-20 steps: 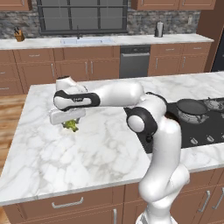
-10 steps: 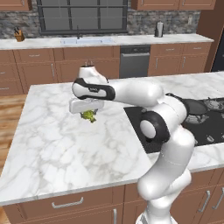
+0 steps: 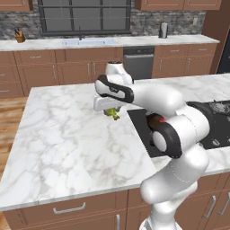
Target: Place both pans onto different burners. Then place the broccoli and the steak on different pans.
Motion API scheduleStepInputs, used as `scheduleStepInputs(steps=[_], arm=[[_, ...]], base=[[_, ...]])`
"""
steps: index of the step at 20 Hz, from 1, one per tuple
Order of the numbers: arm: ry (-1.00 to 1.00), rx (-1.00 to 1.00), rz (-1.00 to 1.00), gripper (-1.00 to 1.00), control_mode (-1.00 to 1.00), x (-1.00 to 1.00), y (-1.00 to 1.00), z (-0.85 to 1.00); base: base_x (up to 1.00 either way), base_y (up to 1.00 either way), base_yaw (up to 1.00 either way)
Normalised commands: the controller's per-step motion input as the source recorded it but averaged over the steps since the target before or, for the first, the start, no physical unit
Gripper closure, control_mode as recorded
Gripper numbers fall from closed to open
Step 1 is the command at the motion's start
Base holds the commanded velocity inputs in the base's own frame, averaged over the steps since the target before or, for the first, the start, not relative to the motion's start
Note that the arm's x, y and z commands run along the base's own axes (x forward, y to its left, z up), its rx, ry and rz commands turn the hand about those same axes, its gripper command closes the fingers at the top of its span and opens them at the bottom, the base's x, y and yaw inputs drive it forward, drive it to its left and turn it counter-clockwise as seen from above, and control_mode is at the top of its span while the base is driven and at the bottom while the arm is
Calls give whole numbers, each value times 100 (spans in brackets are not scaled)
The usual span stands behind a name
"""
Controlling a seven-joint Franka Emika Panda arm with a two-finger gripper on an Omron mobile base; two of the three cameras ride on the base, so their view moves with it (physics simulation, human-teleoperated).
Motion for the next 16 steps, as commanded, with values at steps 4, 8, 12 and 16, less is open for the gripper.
scheduleStepInputs(steps=[4,8,12,16], arm=[[-1,0,-4,100,-100,0,-88,19],[0,0,-3,100,-100,0,-96,29],[0,0,-2,100,-100,0,-100,25],[0,0,-2,100,-100,0,-100,16]], base=[[0,0,0],[0,0,0],[0,0,0],[0,0,0]])
